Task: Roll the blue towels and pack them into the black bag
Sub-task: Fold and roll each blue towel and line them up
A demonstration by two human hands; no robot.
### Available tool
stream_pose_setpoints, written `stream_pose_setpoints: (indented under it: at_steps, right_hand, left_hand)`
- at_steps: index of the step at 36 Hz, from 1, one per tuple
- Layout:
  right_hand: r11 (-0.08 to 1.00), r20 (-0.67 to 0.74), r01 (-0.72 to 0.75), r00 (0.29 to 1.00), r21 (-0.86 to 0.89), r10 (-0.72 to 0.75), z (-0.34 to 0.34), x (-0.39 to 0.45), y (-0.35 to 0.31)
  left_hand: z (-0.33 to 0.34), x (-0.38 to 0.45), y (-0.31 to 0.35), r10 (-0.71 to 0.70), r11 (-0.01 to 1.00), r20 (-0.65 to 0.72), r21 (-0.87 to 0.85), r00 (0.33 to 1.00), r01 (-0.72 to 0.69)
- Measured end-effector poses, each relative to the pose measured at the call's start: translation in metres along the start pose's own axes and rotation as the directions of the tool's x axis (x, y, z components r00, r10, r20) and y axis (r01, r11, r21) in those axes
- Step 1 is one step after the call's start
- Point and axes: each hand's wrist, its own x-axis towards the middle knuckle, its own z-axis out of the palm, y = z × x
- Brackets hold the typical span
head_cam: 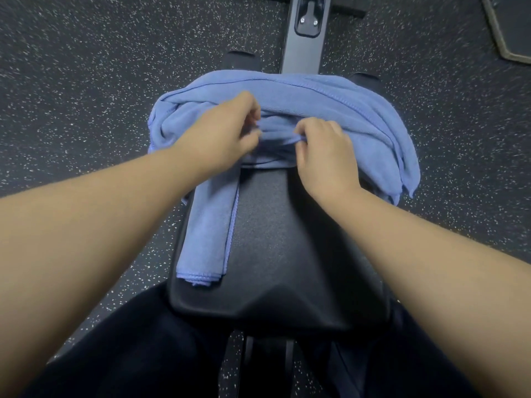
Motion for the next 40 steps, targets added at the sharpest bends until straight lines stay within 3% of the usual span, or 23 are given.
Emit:
stream_pose_setpoints:
  at_steps: [3,6,11,15,23,29,36,40]
  right_hand:
    - [0.988,0.002,-0.064,0.998,0.139,0.065,-0.01,0.004,-0.005]
    - [0.978,0.041,-0.081,0.996,0.194,0.075,-0.019,0.009,-0.009]
    - [0.999,0.238,-0.005,0.971,-0.034,0.013,-0.035,0.014,-0.003]
    - [0.991,0.243,0.033,0.97,-0.128,-0.001,-0.04,0.014,0.013]
    - [0.97,0.223,-0.117,0.961,-0.213,0.165,-0.056,0.009,0.021]
    - [0.951,0.114,-0.309,0.945,-0.001,0.308,-0.087,0.018,0.015]
    - [0.923,0.045,-0.307,0.951,0.23,0.305,-0.133,0.016,-0.009]
    - [0.919,-0.024,-0.293,0.95,0.265,0.31,-0.163,0.009,-0.022]
  left_hand:
    - [0.007,0.002,0.006,0.069,0.991,0.033,0.109,0.997,-0.072]
    - [0.013,0.007,0.015,0.016,0.958,-0.056,0.287,0.998,0.001]
    - [0.006,0.01,0.016,-0.049,0.914,-0.163,0.391,0.985,0.11]
    - [-0.011,0.006,0.0,-0.112,0.872,-0.175,0.455,0.978,0.182]
    - [-0.065,0.0,-0.022,-0.14,0.918,-0.328,0.31,0.934,0.246]
    - [-0.097,-0.002,-0.004,-0.14,0.944,-0.335,0.237,0.932,0.227]
    - [-0.135,-0.012,0.036,-0.157,0.964,-0.421,0.132,0.893,0.232]
    - [-0.162,-0.025,0.064,-0.127,0.972,-0.458,0.117,0.88,0.202]
